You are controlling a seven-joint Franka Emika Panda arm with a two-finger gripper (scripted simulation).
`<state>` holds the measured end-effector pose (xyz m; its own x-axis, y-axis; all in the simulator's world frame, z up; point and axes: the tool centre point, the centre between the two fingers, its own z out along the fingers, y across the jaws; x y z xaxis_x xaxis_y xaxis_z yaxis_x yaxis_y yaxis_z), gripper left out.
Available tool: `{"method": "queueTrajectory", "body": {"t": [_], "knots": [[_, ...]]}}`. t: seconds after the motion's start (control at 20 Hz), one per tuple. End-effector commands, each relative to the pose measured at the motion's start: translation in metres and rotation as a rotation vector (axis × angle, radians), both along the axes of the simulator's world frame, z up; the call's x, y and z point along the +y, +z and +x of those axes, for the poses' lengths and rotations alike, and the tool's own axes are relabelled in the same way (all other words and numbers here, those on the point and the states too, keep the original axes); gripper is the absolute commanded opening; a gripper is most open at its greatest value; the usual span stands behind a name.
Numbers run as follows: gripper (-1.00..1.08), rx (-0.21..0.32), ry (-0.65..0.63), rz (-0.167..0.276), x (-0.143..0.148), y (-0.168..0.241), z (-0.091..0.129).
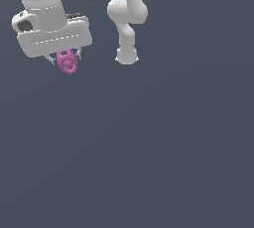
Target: Pick up the object and move it to a goal position.
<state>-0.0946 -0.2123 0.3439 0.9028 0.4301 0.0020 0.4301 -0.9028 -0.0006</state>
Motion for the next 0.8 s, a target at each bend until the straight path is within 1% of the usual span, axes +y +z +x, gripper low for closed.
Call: {"method": "queueTrajectory", "body": {"t": [0.0,0.35,0.55,0.75], "knots": [[-1.00,0.000,0.001,0.001,-0.008,0.021,-0.014],[-1.00,0.001,0.000,0.001,-0.027,0.065,-0.039],[-1.00,0.001,0.000,-0.001,-0.033,0.078,-0.046],[-1.00,0.001,0.000,-0.001,-0.035,0.082,-0.049]]}}
